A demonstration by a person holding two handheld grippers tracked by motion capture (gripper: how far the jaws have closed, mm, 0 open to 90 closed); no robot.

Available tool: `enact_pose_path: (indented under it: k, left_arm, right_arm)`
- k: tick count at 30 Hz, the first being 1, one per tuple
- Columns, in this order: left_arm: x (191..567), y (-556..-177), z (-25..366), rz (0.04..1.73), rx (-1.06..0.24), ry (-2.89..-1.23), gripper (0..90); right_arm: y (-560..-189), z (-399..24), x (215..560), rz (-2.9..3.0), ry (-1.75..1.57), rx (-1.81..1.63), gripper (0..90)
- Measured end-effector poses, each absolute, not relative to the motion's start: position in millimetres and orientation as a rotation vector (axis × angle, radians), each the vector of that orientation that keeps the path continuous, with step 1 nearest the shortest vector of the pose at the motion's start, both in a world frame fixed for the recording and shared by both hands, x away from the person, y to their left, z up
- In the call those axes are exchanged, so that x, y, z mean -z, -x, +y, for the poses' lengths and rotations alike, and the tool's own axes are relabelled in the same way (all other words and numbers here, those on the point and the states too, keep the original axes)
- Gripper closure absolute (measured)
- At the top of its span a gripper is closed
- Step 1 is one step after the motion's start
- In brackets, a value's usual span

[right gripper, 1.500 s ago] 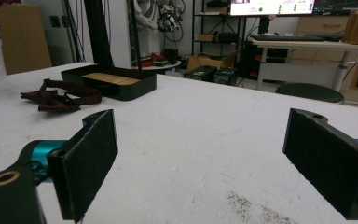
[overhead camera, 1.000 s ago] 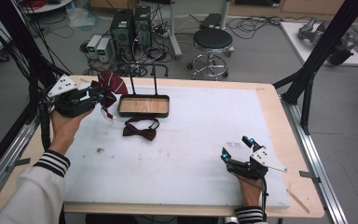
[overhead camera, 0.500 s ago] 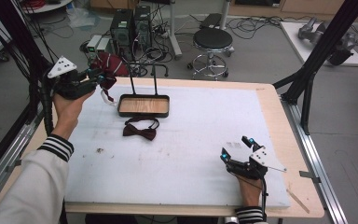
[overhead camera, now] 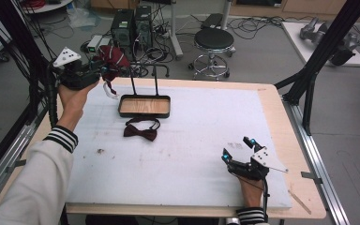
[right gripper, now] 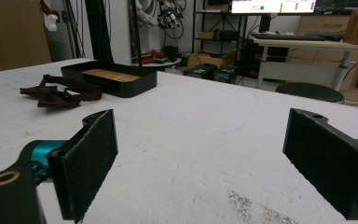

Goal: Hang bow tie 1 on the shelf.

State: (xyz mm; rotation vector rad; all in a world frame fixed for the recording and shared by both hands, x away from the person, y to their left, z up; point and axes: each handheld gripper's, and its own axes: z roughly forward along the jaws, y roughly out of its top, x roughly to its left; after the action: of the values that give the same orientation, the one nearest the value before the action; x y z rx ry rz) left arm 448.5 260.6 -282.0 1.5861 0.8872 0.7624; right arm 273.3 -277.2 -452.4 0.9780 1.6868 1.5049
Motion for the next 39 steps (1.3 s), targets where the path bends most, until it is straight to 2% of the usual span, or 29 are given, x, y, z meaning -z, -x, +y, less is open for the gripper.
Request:
enact_pose_path:
  k: [19,32,39]
  left_arm:
    - [277.2,-475.7,245.5,0.909,-0.783,-1.594,67.4]
    - [286.0,-486.3,237.3,0.935,-0.777,-1.539,67.4]
    - [289.8,-491.8,247.0,1.006,-0.787,-1.493,67.4]
  right_arm:
    - [-273.6,-277.1,452.3,1.687,-0.969,-1.500,9.2]
    - [-273.7,-276.6,452.3,1.691,-0.978,-1.501,9.2]
    - [-273.9,-276.8,452.2,1.690,-0.974,-1.500,9.2]
